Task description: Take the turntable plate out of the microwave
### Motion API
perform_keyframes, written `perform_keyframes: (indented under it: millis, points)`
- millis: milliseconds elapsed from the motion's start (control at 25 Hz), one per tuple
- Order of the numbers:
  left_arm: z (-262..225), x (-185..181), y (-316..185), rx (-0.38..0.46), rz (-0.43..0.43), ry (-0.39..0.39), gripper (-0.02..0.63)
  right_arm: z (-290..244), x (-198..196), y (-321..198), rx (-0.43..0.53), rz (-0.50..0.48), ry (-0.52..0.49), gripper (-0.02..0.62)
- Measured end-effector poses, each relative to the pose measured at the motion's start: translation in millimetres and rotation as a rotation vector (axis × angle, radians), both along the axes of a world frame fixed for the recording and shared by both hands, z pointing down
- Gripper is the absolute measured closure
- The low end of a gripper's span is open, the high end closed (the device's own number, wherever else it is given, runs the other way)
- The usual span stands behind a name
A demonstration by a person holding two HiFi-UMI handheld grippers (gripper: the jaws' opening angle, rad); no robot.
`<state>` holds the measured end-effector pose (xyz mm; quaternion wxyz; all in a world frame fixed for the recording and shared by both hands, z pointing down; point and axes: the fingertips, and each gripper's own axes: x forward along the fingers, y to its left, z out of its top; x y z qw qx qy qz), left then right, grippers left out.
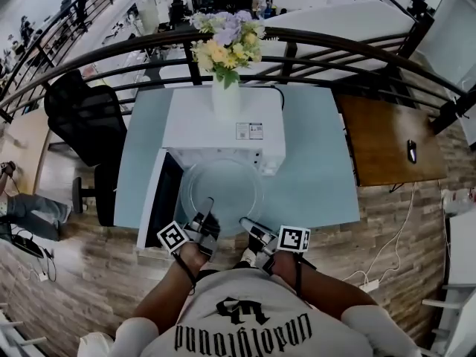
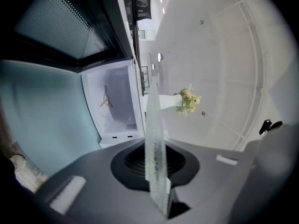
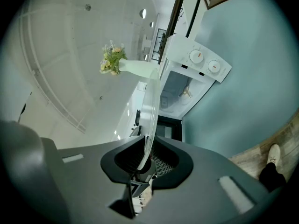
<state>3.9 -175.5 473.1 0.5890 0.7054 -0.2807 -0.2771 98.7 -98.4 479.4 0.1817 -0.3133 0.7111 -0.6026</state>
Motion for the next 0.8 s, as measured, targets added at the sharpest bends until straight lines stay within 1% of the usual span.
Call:
perform_keyframes:
  millis: [80, 120, 160, 240, 280, 360, 440, 520, 560, 640, 720, 800]
  points:
    - [-4.0, -4.1, 2.2, 0.006, 0.009, -0.001, 0.531, 3.6, -0.1, 9.5, -0.085, 0.033, 0.018, 0.546]
    - [-5.4, -6.9, 3.2, 0.009, 0.014, -0.002, 0.531, 4.1, -1.4, 12.9, -0.108, 0.044, 0.026, 0.546]
    - [-6.7, -9.8, 4.9, 0.01, 0.019, -0.003, 0.531, 0.3, -5.0, 13.6, -0.085, 0.042, 0.024, 0.546]
    - [-9.4, -16.2, 12.6, 0.004, 0.026, 0.004, 0.531, -12.4, -16.4, 14.8, 0.014, 0.025, 0.0, 0.546]
    - [-10.5, -20.3, 18.0, 0.0, 0.03, 0.007, 0.531, -16.3, -22.0, 18.8, 0.036, 0.024, -0.01, 0.546]
    - [-14.0, -29.7, 29.0, -0.005, 0.038, 0.011, 0.531, -21.4, -32.3, 29.8, 0.047, 0.033, -0.015, 0.546]
    - [-18.8, -39.3, 41.2, -0.007, 0.047, 0.014, 0.531, -25.9, -41.1, 42.3, 0.064, 0.038, 0.016, 0.546]
    - [-20.5, -50.3, 53.4, -0.015, 0.055, 0.013, 0.531, -23.8, -47.9, 58.4, 0.026, 0.06, 0.045, 0.546]
    - [-21.6, -55.8, 58.8, -0.018, 0.058, 0.013, 0.531, -27.3, -53.2, 63.0, 0.043, 0.063, 0.046, 0.548]
    - [-26.7, -65.7, 70.3, -0.011, 0.068, 0.018, 0.531, -38.1, -65.4, 71.6, 0.109, 0.062, 0.045, 0.548]
    - [-30.9, -72.9, 86.8, 0.002, 0.082, 0.029, 0.531, -39.5, -75.1, 90.5, 0.102, 0.078, 0.034, 0.548]
    - [-32.2, -77.4, 102.4, 0.006, 0.093, 0.035, 0.531, -39.5, -80.2, 107.2, 0.106, 0.083, 0.049, 0.548]
